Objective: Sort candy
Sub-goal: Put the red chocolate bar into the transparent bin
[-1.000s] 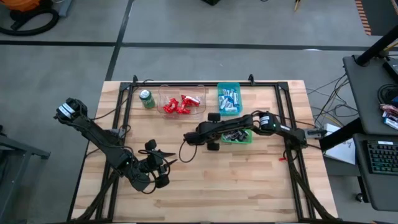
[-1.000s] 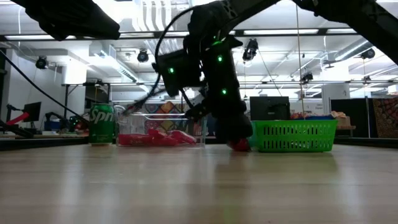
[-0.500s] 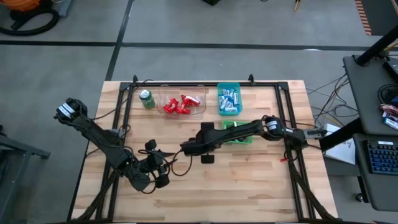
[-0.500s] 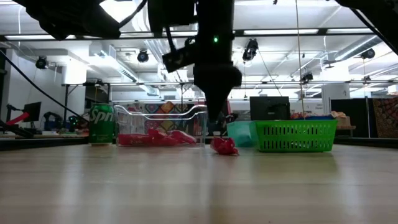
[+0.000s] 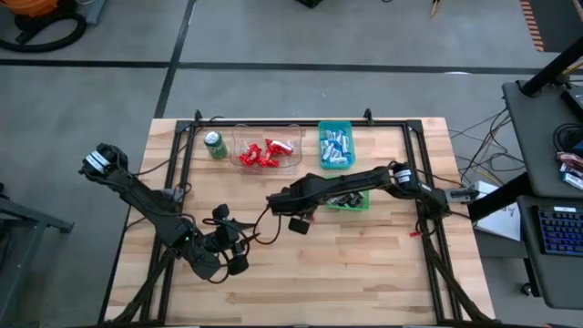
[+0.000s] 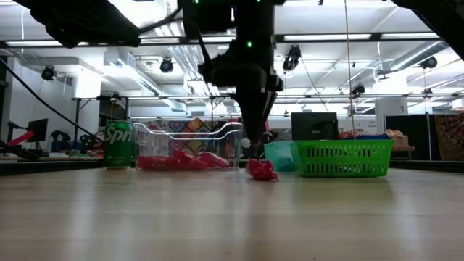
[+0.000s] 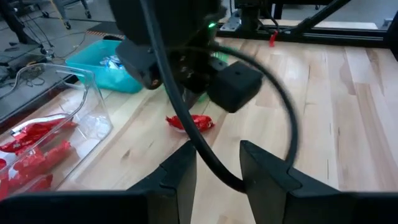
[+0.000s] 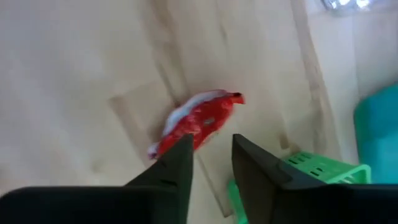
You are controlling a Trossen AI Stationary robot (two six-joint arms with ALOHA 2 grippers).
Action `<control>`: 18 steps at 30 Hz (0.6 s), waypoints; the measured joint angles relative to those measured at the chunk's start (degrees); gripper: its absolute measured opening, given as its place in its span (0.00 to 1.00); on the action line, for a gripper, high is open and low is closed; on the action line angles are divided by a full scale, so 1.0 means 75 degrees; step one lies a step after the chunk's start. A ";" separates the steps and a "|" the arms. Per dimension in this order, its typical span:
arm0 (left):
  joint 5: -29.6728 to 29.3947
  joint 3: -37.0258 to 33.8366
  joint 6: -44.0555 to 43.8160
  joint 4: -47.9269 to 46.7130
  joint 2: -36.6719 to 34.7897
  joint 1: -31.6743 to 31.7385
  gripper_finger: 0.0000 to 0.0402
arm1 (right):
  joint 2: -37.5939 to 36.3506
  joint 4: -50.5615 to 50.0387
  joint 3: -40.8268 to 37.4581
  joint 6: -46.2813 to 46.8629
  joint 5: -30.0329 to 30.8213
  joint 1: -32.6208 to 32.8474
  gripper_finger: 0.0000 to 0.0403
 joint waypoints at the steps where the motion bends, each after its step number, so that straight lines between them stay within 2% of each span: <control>1: 0.0002 -0.0006 0.0000 -0.0005 0.0000 -0.0001 0.26 | 0.0010 0.0025 -0.0092 0.0044 0.0017 -0.0033 0.25; 7: 0.0092 -0.0013 0.0002 -0.0005 0.0006 -0.0013 0.26 | 0.0013 0.0787 -0.0866 0.0245 0.0019 -0.0140 0.36; 18: -0.0024 -0.0013 -0.0006 0.0024 0.0009 0.0002 0.26 | 0.0013 0.2063 -0.1763 0.0145 -0.0233 -0.0325 0.37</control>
